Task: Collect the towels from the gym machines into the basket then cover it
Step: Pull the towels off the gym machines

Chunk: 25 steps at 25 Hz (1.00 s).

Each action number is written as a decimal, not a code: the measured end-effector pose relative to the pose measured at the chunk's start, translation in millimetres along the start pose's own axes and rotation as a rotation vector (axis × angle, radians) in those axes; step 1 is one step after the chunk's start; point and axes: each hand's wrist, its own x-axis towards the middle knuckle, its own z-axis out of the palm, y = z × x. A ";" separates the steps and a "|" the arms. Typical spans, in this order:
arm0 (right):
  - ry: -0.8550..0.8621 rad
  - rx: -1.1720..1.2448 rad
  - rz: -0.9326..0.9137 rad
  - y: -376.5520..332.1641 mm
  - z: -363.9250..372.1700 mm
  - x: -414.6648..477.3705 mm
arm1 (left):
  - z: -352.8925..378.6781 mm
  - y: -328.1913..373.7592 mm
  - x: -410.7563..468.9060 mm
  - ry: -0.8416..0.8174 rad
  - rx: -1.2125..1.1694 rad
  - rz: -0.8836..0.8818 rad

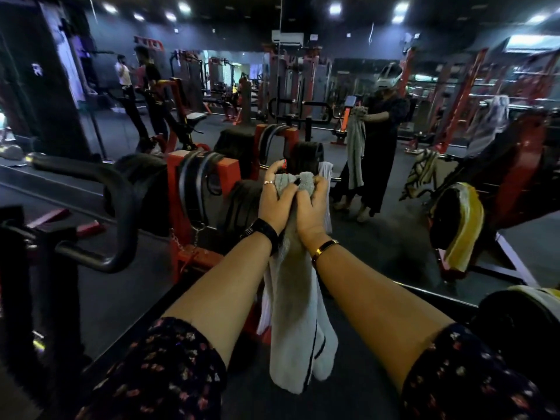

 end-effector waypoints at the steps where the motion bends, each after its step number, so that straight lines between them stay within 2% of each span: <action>1: -0.004 0.009 0.001 5.8 -12.5 7.1 | 10.9 -5.1 2.1 -0.035 0.002 0.004; 4: 0.010 0.079 0.062 30.3 -41.8 28.9 | 28.9 -28.0 7.8 -0.130 0.025 0.011; 10: -0.038 0.114 0.123 74.1 -51.1 80.8 | 62.7 -75.7 43.9 -0.097 -0.103 -0.076; 15: -0.134 0.199 0.210 122.5 -17.2 129.4 | 61.4 -136.9 96.6 -0.079 -0.065 -0.099; 19: -0.271 0.369 0.339 162.1 19.7 172.4 | 45.5 -184.2 149.6 -0.021 -0.080 -0.176; 25: -0.326 0.362 0.401 200.6 64.3 230.4 | 28.0 -238.0 221.1 0.022 -0.018 -0.231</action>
